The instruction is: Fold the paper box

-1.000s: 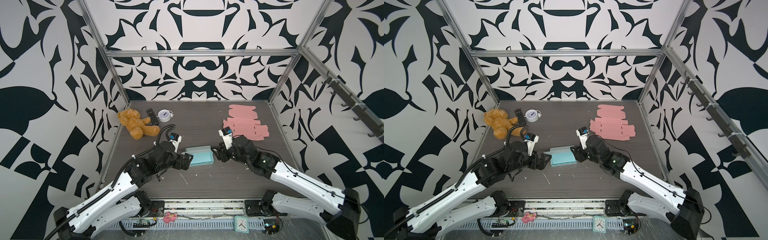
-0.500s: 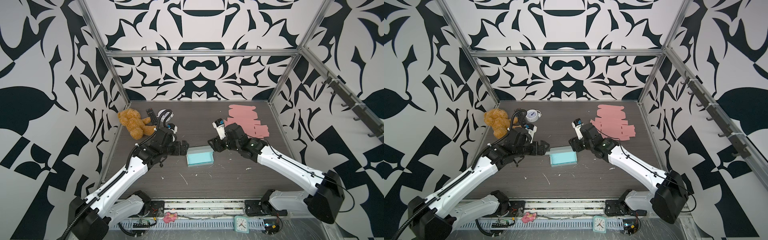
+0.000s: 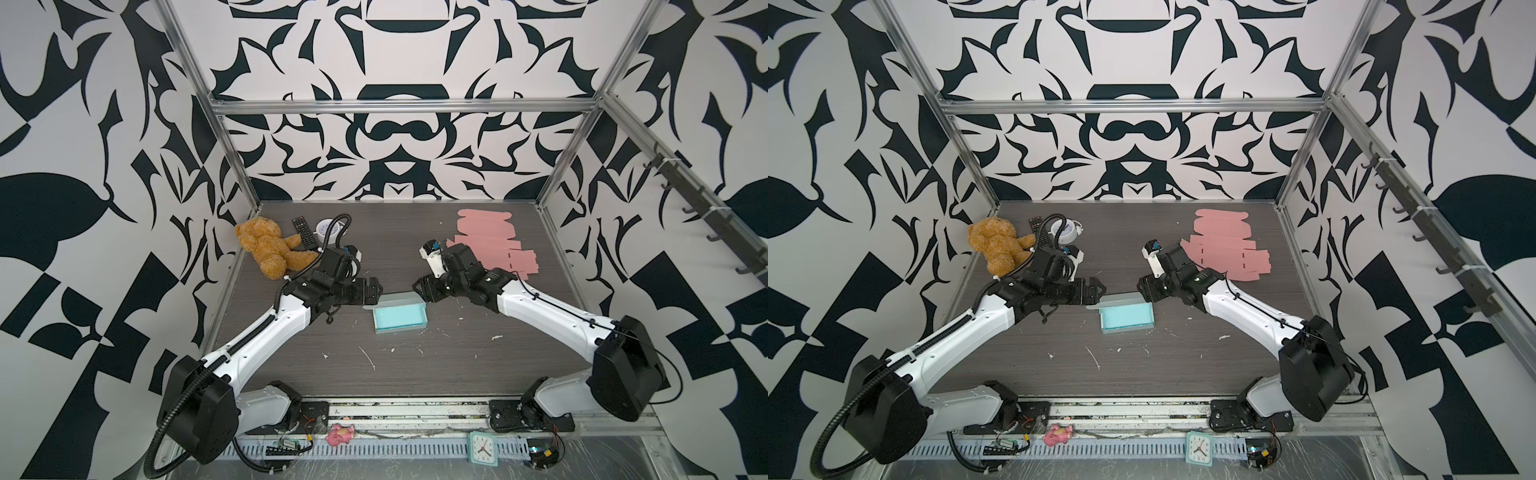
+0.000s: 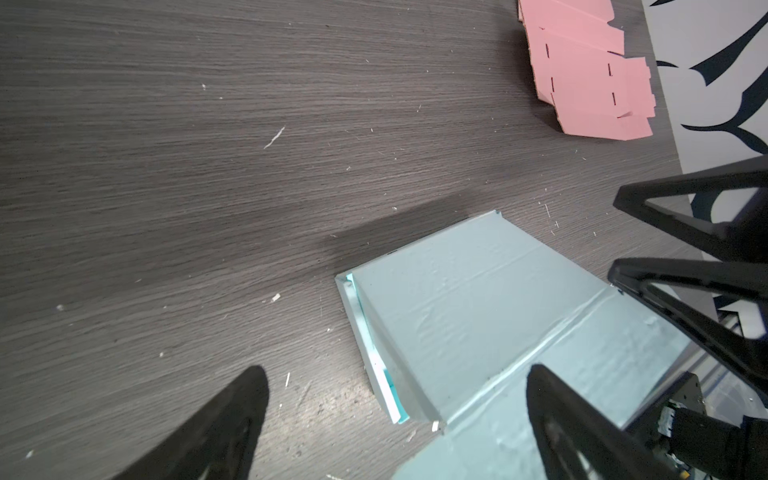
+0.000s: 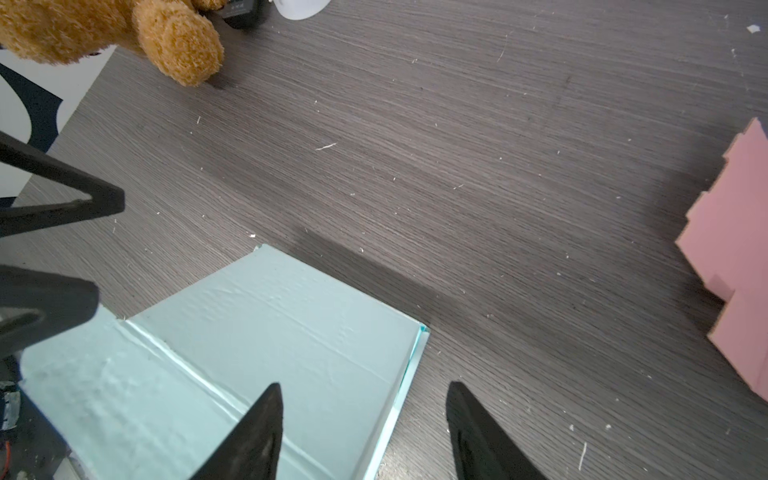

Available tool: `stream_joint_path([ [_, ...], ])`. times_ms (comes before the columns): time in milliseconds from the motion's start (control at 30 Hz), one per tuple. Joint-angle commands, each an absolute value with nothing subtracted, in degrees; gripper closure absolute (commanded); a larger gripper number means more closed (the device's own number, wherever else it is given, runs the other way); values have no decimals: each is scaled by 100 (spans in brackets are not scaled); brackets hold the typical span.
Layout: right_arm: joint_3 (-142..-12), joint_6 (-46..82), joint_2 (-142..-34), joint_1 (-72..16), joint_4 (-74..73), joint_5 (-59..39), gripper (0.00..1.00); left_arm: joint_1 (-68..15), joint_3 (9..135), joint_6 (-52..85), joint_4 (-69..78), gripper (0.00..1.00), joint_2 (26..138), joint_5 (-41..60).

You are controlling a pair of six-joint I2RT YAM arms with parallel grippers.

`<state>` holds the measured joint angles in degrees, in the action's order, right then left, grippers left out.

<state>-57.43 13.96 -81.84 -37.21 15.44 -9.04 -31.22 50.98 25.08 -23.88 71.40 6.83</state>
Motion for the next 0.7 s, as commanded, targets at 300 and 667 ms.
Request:
stream_joint_path([
  [300,-5635,1396,-8170,-3700,1277,-979,36,-3108,4844,2435,-1931,2,7258,965],
  [667,-5442,1453,-8185,-3700,1212,-1002,37,-3104,4548,2557,-1741,4,7491,1105],
])
